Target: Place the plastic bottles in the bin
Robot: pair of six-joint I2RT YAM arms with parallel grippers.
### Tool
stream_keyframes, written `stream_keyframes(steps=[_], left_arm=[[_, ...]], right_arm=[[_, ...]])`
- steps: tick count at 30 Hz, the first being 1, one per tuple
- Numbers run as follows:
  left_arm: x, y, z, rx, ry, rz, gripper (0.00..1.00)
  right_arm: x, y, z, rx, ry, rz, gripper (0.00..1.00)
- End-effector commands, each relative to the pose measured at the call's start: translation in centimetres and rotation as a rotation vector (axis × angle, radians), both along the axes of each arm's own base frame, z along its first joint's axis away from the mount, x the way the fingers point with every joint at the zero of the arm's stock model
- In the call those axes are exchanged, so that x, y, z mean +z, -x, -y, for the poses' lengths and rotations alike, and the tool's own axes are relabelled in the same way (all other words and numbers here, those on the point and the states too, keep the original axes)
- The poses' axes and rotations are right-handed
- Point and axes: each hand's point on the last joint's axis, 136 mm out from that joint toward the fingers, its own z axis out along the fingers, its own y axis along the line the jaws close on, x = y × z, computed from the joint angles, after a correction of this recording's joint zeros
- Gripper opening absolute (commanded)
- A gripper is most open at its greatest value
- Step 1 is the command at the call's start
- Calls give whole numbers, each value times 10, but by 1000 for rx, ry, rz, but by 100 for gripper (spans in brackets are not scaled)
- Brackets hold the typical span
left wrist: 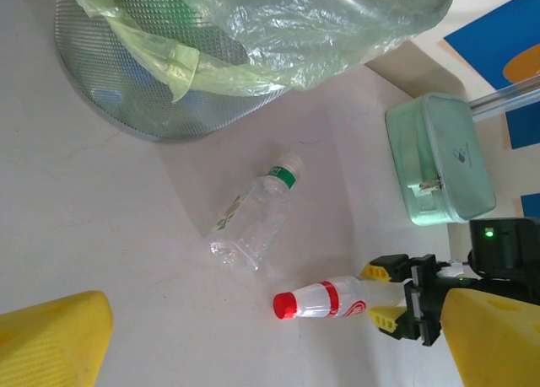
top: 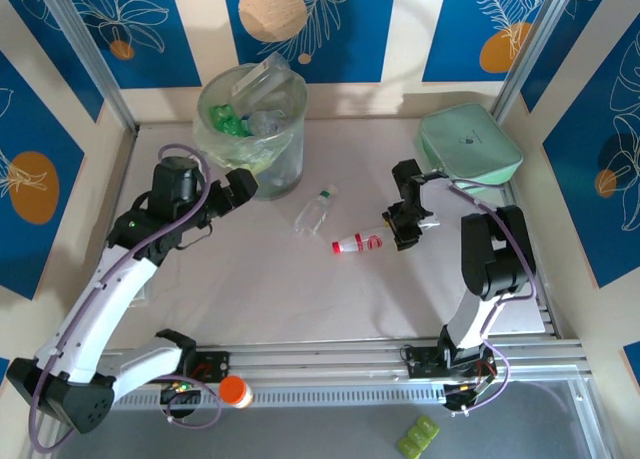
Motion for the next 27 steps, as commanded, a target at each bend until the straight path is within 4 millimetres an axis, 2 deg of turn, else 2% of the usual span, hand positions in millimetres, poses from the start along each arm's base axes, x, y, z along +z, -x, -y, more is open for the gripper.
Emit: stream_keyframes(steps=[1, 5, 9, 14, 20, 27], left_arm=[[12, 5, 17, -113, -9, 42, 99], [13, 19, 51, -318, -88, 92, 100], [12, 43, 93, -567, -168, 161, 100], [-3, 61, 129, -769, -252, 155, 96], [-12, 84, 176, -966, -224, 155, 100], [-15, 96, 215, -1078, -63, 135, 99]], right_arm=[[26, 6, 3, 45, -14, 75, 53], [60, 5, 0, 144, -36, 223, 52], [106, 3, -12, 292, -83, 447, 50], [155, 12, -38, 451, -207, 709, 48], [200, 39, -83, 688, -381, 843, 47], [236, 74, -116, 893, -393, 965, 46]])
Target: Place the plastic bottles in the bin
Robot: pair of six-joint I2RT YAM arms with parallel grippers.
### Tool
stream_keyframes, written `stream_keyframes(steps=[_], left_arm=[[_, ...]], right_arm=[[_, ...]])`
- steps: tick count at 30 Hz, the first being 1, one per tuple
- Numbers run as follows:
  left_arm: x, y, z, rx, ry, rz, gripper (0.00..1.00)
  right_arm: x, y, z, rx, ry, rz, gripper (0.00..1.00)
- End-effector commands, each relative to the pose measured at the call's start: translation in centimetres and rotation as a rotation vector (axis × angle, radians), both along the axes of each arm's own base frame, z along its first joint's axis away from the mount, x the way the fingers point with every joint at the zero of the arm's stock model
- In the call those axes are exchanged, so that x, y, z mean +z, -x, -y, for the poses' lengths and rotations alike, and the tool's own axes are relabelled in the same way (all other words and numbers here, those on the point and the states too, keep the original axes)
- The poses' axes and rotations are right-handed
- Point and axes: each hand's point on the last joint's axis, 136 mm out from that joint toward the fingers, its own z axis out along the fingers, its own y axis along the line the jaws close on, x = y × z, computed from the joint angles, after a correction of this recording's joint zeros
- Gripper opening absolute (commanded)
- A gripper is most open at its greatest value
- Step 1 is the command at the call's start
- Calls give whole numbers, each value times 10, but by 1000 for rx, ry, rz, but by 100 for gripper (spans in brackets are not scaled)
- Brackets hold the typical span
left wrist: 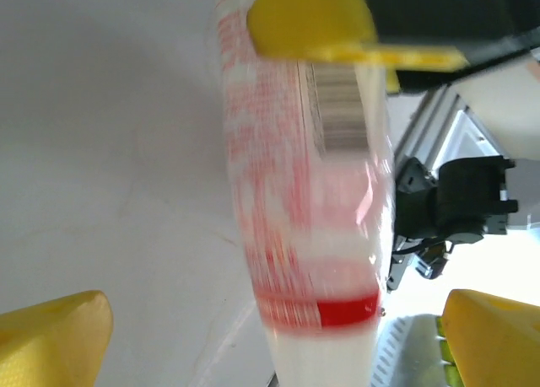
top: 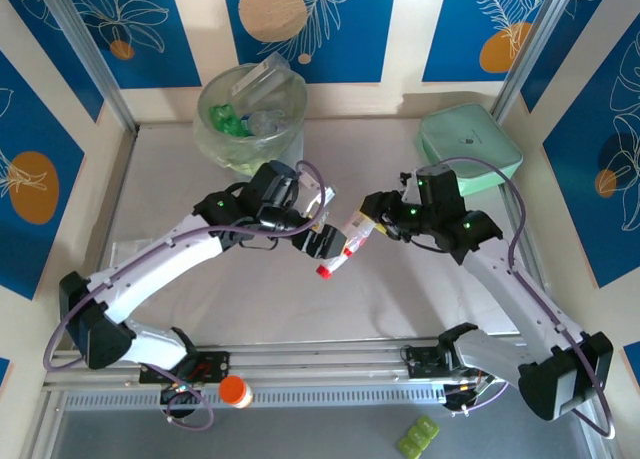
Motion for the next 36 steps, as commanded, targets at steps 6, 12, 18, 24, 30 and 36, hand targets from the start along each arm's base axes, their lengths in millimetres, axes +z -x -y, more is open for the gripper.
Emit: stream_keyframes(steps=[6, 12, 18, 24, 30, 36], left_arm=[[17, 12, 31, -97, 155, -53, 92], [16, 18, 39, -133, 203, -103, 66], [19, 24, 39, -160, 218, -118, 56], [29, 25, 40, -163, 242, -114, 54], [39, 8, 35, -74, 249, -84, 53], [65, -36, 10, 122, 268, -50, 47]], right_arm=[[45, 23, -21, 134, -47, 158, 46], [43, 24, -21, 122, -27, 163, 46], [44, 22, -17, 99, -17, 167, 47], [50, 23, -15, 84, -19, 185, 69], [67, 23, 8, 0, 31, 228, 98], [102, 30, 43, -112, 17, 313, 97]])
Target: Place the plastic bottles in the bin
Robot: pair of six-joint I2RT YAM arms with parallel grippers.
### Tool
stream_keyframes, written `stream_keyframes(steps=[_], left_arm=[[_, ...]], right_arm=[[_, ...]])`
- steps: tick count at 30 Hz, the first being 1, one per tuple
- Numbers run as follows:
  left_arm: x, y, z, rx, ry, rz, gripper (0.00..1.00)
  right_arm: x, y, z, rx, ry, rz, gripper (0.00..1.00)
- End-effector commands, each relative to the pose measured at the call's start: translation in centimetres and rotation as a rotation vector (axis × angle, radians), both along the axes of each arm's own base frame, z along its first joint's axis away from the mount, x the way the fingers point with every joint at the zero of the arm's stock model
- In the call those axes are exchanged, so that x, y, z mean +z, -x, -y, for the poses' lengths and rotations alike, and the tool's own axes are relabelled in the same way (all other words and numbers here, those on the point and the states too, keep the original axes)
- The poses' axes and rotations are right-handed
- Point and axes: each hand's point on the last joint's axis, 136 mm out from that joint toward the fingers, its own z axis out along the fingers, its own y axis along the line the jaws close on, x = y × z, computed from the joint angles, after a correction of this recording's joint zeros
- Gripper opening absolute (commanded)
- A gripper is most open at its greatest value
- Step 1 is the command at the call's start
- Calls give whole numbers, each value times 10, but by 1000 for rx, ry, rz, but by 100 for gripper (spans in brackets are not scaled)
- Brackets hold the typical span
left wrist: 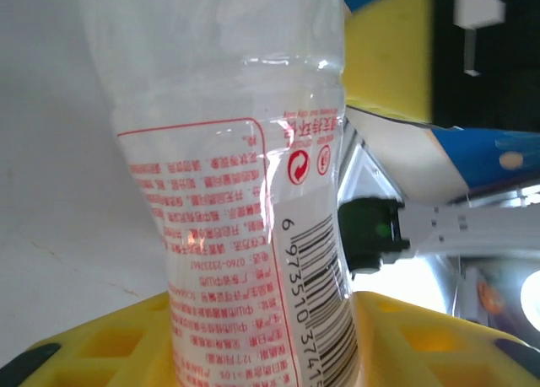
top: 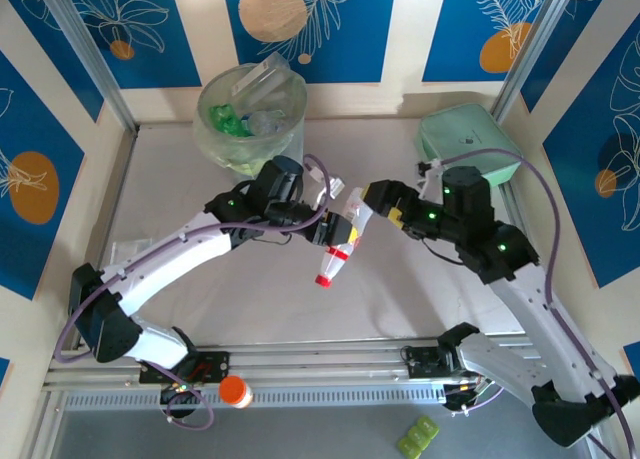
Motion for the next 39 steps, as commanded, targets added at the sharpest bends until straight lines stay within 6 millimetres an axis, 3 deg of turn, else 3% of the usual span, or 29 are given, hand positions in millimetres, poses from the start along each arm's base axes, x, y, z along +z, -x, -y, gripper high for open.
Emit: stream_keyframes(steps=[1, 7, 10, 13, 20, 25, 29, 34, 39], left_arm=[[48, -38, -23, 180, 64, 63, 47], [102, -112, -82, 616, 64, 94, 45], [118, -149, -125, 915, 76, 8, 40], [127, -176, -149, 1107, 135, -58, 41], [131, -241, -168, 1379, 290, -146, 45], [138, -276, -190, 1549, 360, -27, 46], [118, -297, -203, 1640, 394, -64, 46], [108, -326, -205, 1649, 505, -105, 47], [92, -343, -211, 1684, 509, -167, 48]], right_arm=[[20, 9, 24, -71, 5, 64, 97], [13, 10, 37, -114, 5, 55, 96], [0, 7, 39, -121, 3, 19, 96], [-15, 5, 37, -120, -10, -21, 96], [-67, 5, 28, -102, 0, -144, 95], [-98, 9, 26, -104, 24, -204, 94], [-112, 12, 21, -91, 26, -229, 94], [-123, 14, 15, -74, 31, -239, 94], [-128, 15, 14, -71, 41, -244, 94]])
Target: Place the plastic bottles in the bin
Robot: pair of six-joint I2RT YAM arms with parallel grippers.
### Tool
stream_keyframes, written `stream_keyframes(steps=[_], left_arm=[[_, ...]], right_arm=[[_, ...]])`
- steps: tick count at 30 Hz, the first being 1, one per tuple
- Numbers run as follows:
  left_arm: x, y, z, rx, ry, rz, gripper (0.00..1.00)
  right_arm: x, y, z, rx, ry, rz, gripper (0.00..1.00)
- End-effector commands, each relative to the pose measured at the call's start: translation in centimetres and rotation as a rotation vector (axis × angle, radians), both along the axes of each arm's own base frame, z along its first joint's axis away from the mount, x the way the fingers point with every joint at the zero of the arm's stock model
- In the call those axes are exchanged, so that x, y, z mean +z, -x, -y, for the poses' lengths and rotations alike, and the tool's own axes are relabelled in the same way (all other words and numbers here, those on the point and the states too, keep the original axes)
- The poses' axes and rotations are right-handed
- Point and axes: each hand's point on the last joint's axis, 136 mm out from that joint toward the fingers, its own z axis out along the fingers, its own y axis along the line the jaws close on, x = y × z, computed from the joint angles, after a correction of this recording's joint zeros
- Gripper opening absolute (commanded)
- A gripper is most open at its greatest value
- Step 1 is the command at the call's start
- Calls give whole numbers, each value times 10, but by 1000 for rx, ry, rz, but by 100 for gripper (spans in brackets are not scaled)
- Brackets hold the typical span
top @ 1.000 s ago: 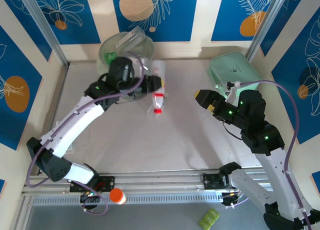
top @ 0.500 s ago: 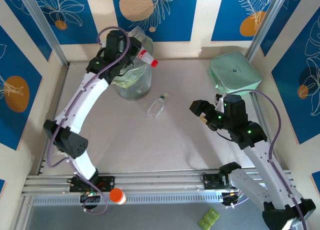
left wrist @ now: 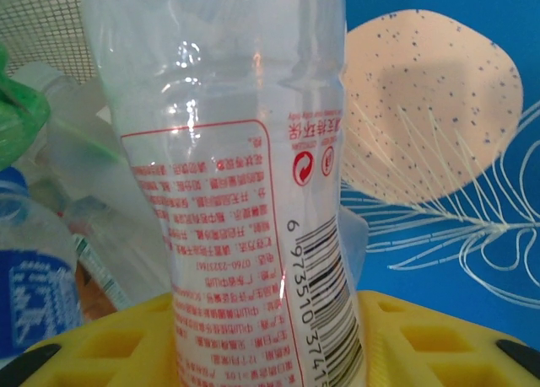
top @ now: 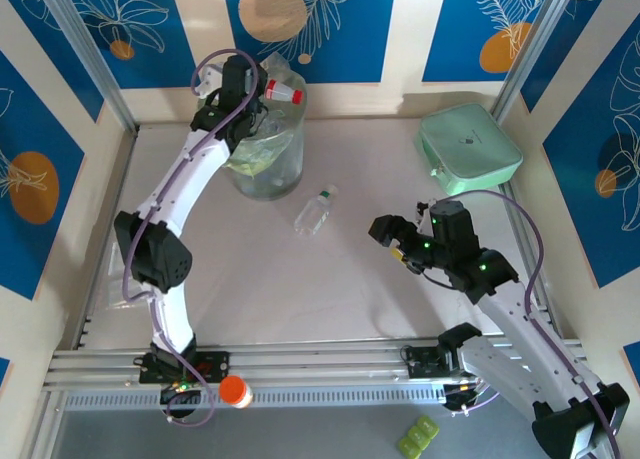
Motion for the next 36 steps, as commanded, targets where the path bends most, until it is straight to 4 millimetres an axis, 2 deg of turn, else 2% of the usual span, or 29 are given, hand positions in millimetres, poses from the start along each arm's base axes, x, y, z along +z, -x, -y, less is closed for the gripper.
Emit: stream_keyframes(steps=[1, 4, 9, 12, 15, 19, 24, 28, 32, 36], left_arm=[[8, -12, -7, 44, 87, 32, 48], [-2, -19, -11, 51, 111, 19, 50], [-31, -29, -17, 62, 147, -48, 57], [-38, -28, -17, 52, 152, -73, 72], [-36, -24, -19, 53, 153, -69, 82], [-20, -18, -23, 47, 159, -44, 85], [13, 0, -32, 39, 135, 2, 85], [34, 22, -47, 30, 108, 23, 85], [45, 48, -63, 1, 75, 22, 85], [61, 81, -68, -95, -15, 37, 86]], right_arm=[[0, 0, -1, -3, -4, 14, 94], [1, 0, -1, -2, -2, 20, 94], [0, 0, -1, -6, 14, 20, 95], [2, 0, 1, -8, 25, 28, 95], [5, 0, 2, -10, 29, 36, 95], [9, 0, 2, -11, 32, 46, 95], [16, 0, 3, -15, 42, 61, 95], [23, -1, 3, -12, 54, 79, 95], [29, -4, 4, -9, 78, 105, 95], [29, -11, 1, 24, 123, 110, 94]])
